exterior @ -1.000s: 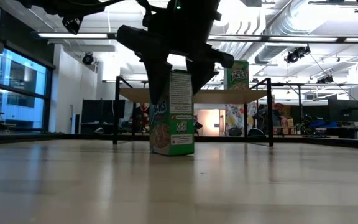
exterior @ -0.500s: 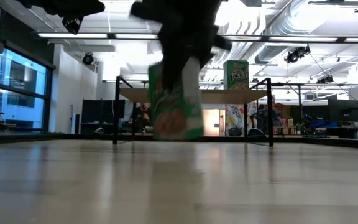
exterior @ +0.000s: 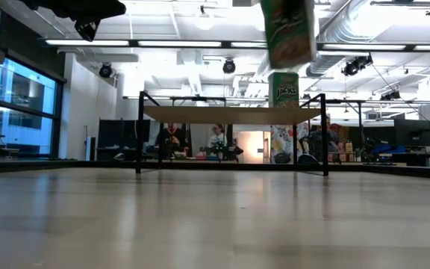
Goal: Stack cereal on shelf
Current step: Put the green cereal box on the shelf
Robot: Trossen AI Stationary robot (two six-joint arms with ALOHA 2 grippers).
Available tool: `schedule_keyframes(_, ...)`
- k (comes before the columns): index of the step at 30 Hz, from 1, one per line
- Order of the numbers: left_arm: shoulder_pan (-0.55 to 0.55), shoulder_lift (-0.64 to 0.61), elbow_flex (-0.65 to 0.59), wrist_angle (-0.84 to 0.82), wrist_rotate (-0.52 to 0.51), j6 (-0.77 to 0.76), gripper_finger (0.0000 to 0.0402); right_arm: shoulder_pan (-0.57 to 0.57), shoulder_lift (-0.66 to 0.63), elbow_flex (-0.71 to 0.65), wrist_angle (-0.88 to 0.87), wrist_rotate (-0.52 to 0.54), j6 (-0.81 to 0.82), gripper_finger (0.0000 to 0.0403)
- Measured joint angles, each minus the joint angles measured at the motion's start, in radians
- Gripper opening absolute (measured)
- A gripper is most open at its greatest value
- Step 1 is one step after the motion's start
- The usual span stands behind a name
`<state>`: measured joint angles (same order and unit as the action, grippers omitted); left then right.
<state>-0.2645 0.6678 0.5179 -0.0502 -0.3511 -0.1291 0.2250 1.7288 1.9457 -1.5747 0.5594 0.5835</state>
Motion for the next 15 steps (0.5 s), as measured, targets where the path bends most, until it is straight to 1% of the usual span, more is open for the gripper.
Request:
schedule_keyframes(3,0.0,0.0,0.0,0.001,0.0,0.001,0.0,-0.049,-0.06,0.0,0.012,0.067,-0.083,0.0119)
schedule_keyframes(7,0.001,0.0,0.0,0.0,-0.001,0.001,0.0,-0.157,-0.089,0.001,0.0,0.072,-0.192,0.0119)
schedule_keyframes(11,0.001,0.003,0.0,-0.006,-0.001,0.001,0.0,-0.291,-0.087,-0.023,0.004,0.004,-0.382,0.0119)
schedule_keyframes(13,0.001,0.007,0.0,-0.008,-0.001,0.001,0.0,-0.362,-0.093,-0.049,0.02,-0.022,-0.461,0.0119)
schedule_keyframes(15,0.001,0.011,0.0,-0.006,-0.001,0.001,0.0,-0.432,-0.103,-0.086,0.043,-0.073,-0.534,0.0119)
